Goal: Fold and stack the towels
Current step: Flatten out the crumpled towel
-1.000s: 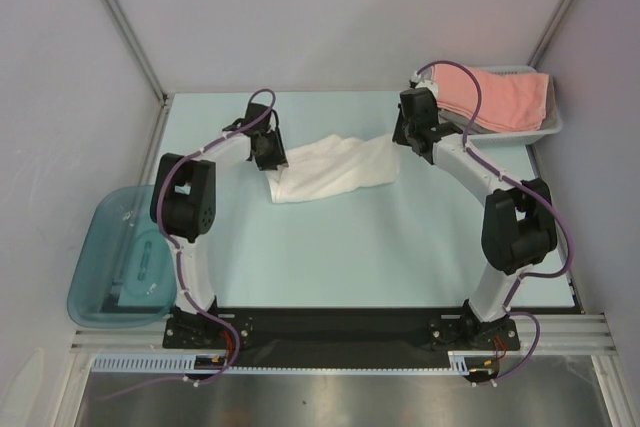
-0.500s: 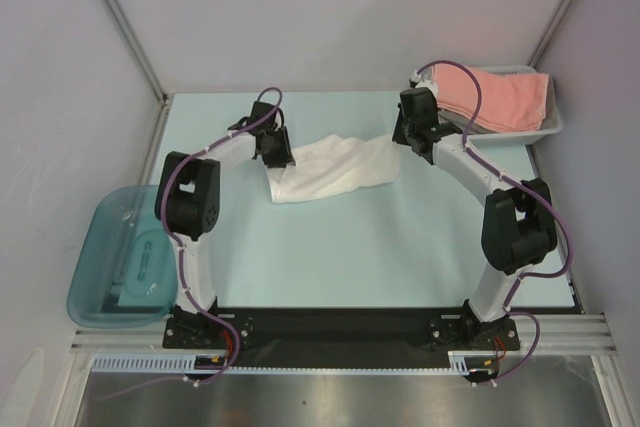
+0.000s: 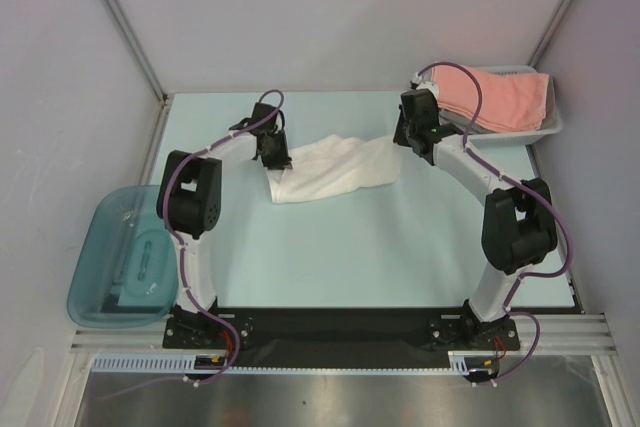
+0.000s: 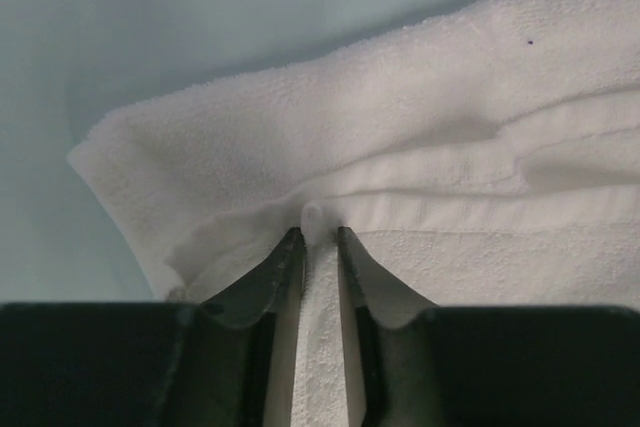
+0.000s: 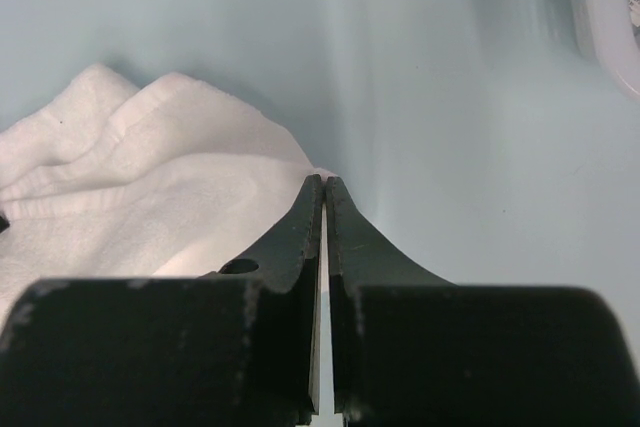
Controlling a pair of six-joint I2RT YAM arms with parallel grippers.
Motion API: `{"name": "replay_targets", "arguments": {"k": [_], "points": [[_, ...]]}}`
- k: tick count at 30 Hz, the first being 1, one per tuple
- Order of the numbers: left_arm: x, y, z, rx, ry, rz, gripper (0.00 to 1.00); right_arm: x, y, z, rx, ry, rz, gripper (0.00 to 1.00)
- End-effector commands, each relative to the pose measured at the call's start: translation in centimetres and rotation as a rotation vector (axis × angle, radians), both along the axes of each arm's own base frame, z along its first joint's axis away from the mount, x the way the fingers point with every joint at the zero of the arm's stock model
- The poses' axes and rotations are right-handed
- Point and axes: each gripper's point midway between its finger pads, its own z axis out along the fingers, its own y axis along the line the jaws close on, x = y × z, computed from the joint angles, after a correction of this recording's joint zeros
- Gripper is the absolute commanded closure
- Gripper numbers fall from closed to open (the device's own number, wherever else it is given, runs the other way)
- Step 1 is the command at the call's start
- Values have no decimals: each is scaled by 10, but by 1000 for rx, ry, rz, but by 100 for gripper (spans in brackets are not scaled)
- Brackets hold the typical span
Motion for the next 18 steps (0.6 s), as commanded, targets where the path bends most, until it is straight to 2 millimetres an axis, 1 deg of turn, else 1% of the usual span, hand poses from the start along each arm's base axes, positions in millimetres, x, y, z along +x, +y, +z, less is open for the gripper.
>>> {"name": "replay_targets", "arguments": {"k": [1, 2, 3, 4, 5, 6, 7, 9, 10, 12, 13, 14, 15, 16, 17, 18], "points": [[7, -3, 10, 8, -30, -29, 78, 6, 0, 11, 10, -41, -2, 100], [7, -4, 12, 2, -31, -32, 82, 6, 0, 12, 8, -43, -2, 100], [7, -4, 16, -2, -41, -35, 91, 6, 0, 15, 10, -49, -2, 100], [8, -6, 21, -11, -49, -38, 95, 6, -1, 17, 8, -52, -3, 100], [9, -7, 31, -20, -70, -43, 100, 6, -3, 22, 7, -61, -6, 100], [9, -7, 31, -20, -71, -43, 100, 7, -3, 23, 6, -64, -4, 100], [11, -7, 44, -25, -94, -41, 100, 6, -3, 29, 9, -77, -4, 100], [11, -7, 61, -32, -116, -43, 100, 5, -3, 38, 6, -96, 4, 100], [11, -7, 82, -44, -154, -42, 100, 4, -5, 48, 9, -116, 5, 100], [6, -7, 103, -49, -180, -47, 100, 1, -5, 62, 9, -145, 16, 100], [4, -7, 118, -52, -208, -50, 100, -3, -7, 77, 6, -176, 26, 100], [-1, -7, 144, -46, -261, -51, 100, -6, -6, 85, 1, -192, 36, 100], [-8, -5, 157, -34, -281, -56, 100, -9, -6, 94, -1, -211, 42, 100], [-14, -8, 168, -29, -299, -69, 100, -13, -5, 103, -17, -231, 65, 100], [-22, -5, 196, -29, -357, -69, 100, -20, -7, 123, -16, -277, 70, 100], [-31, -4, 207, -19, -372, -77, 100, -27, -2, 135, -19, -304, 91, 100]]}}
